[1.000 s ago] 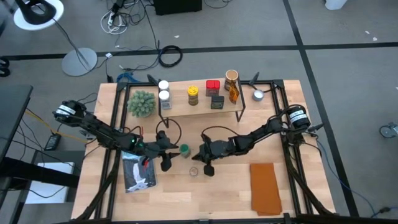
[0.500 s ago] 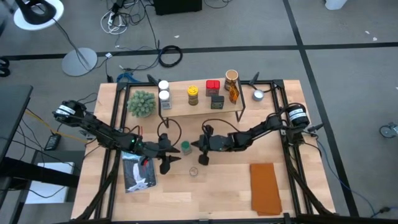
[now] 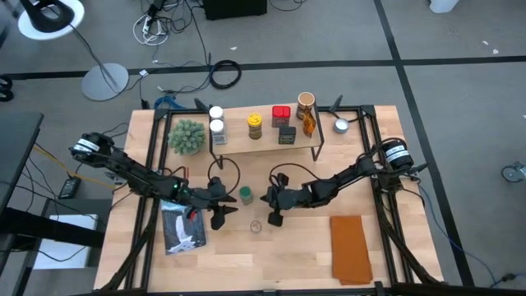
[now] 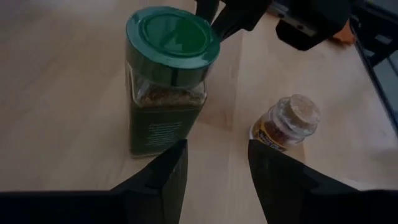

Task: Shelf spices
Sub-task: Put the green seasoning bottle on the shelf

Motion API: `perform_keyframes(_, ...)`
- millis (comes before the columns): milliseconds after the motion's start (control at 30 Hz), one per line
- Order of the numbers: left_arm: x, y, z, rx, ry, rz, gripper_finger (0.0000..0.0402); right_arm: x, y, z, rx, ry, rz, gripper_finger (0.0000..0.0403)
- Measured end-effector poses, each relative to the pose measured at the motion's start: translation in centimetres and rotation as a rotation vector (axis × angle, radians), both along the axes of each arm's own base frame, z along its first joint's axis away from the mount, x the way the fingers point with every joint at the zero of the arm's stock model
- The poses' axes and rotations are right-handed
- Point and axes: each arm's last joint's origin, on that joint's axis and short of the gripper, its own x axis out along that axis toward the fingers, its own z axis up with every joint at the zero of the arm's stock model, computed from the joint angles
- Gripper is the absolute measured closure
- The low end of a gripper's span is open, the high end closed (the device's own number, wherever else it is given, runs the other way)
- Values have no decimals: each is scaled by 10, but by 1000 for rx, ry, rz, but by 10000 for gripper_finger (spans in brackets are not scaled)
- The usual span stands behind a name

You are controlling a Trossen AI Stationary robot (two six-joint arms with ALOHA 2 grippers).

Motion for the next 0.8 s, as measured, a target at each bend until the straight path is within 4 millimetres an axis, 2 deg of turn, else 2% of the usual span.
perform_keyframes(233, 0, 3, -1, -68, 7, 82, 215, -2, 4, 5, -1, -7, 8, 402)
perform_keyframes(367, 0, 5, -1, -72, -8, 160, 181, -3, 5, 5, -2, 0, 11, 402)
perform_keyframes(600, 2, 7, -12, 39, 20, 231, 102, -11, 12, 11, 3, 35, 18, 402)
perform_keyframes(800, 5, 4, -9, -40, -13, 169, 79, -28, 14, 29, -1, 108, -13, 402)
